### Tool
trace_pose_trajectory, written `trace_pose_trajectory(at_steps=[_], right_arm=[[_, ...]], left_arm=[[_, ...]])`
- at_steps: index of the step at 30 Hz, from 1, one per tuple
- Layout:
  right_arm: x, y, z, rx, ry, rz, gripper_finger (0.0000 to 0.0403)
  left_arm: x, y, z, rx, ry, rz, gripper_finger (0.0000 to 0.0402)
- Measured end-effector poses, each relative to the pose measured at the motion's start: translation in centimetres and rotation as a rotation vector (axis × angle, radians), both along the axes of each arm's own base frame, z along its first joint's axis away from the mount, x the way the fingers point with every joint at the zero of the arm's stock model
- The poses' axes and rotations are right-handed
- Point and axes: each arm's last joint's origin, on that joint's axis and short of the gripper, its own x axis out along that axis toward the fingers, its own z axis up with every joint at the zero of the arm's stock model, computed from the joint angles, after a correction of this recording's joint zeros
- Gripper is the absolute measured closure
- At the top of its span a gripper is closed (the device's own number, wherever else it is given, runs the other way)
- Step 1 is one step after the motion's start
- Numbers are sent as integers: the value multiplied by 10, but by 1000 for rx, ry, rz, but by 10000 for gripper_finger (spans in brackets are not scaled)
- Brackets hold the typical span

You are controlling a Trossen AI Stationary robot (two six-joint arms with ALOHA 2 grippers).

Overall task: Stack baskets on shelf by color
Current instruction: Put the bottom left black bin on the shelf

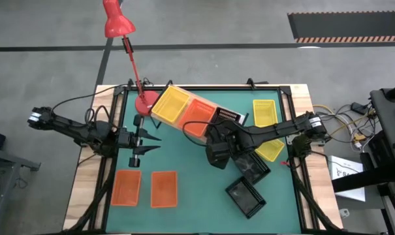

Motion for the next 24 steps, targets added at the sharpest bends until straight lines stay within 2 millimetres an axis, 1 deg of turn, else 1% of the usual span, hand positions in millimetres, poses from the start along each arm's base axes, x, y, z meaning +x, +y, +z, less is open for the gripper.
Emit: trace_pose_trajectory(at_steps=[7,9,19,21,24], right_arm=[[1,-1,0,8,-9,-12,389],[1,-2,0,9,-10,-14,382],[2,-8,0,16,-16,-37,301],[1,-8,3,40,-15,-32,290],[0,-7,12,81,-44,-29,277]], left_arm=[[0,0,0,0,0,0,316],[0,0,0,0,1,0,316],[0,0,0,0,1,0,316],[0,0,0,0,1,0,316],[0,0,0,0,1,0,316]])
